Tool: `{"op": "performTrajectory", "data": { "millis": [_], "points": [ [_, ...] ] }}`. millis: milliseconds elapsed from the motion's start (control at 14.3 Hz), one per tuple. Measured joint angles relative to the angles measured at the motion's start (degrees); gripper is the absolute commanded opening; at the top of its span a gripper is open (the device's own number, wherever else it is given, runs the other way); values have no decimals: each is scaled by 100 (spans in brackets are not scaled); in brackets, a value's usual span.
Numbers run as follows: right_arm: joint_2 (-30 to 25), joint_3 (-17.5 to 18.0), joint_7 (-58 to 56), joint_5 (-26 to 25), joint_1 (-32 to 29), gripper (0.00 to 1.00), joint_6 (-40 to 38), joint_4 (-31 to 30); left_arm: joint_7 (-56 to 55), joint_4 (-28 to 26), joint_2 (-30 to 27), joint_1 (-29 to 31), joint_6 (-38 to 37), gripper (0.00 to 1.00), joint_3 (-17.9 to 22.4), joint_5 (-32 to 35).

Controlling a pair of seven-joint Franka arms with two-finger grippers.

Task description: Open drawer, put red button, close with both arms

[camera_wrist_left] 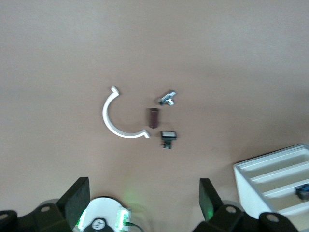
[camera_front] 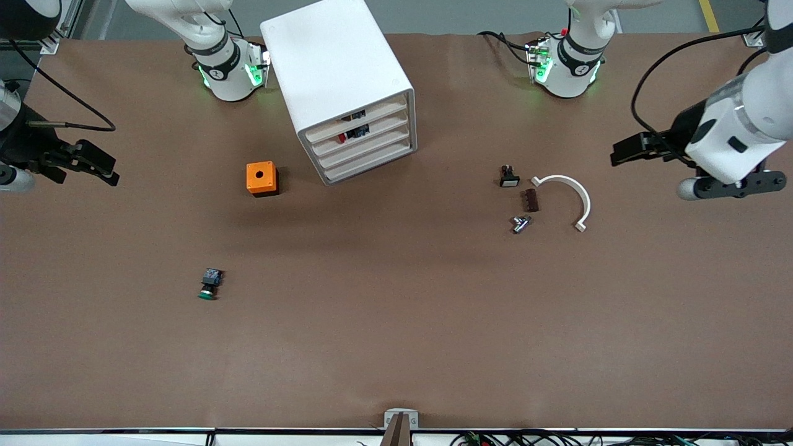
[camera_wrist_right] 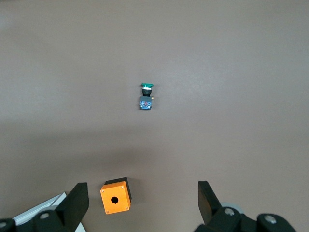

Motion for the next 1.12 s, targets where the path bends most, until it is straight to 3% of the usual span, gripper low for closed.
{"op": "performTrajectory", "data": {
  "millis": [280, 420, 770, 1119],
  "points": [
    [0, -2, 0, 0, -4, 100, 0, 0, 978, -384, -217, -311, -3, 100, 828, 230],
    [0, -4, -3, 0, -28, 100, 0, 0, 1208, -715, -349, -322, 240, 100, 965, 292],
    [0, -5, -17, 0, -59, 100, 0, 0, 1298, -2265, -1104, -317, 1803, 100, 1054, 321],
    [0, -4, -28, 0, -60, 100, 0, 0, 1299, -2077, -1431, -317, 1855, 100, 1069, 398]
  ]
}}
